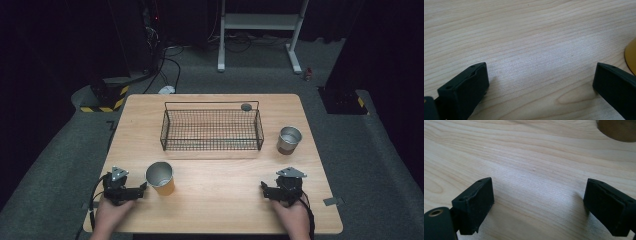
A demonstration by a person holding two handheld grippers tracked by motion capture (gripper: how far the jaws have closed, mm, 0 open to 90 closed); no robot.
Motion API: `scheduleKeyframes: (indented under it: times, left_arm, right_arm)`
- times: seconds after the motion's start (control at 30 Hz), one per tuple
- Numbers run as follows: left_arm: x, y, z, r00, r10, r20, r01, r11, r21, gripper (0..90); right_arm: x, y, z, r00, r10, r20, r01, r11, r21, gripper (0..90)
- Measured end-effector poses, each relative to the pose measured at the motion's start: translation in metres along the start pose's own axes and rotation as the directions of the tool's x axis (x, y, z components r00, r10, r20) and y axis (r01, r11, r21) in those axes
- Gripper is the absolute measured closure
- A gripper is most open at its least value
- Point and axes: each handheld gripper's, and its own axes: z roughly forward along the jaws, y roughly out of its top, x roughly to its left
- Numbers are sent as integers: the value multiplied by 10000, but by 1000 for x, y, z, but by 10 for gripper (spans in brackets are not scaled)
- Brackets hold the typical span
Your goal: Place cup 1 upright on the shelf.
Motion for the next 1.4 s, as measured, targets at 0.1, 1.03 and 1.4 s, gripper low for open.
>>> scheduleKeyframes:
  times: [0.1,1.03,1.4]
  left_arm:
    - [0,0,0,10000,-1,5,1,10000,-4,6]
    - [0,-1,-1,9979,449,471,-450,9990,0,5]
    - [1,1,0,9999,126,89,-126,9999,28,7]
  right_arm:
    - [-1,0,0,10000,-37,-29,37,10000,-27,88]
    - [-3,1,1,9999,-53,-113,53,10000,-19,91]
    - [-3,1,1,9999,-95,-114,94,10000,-25,91]
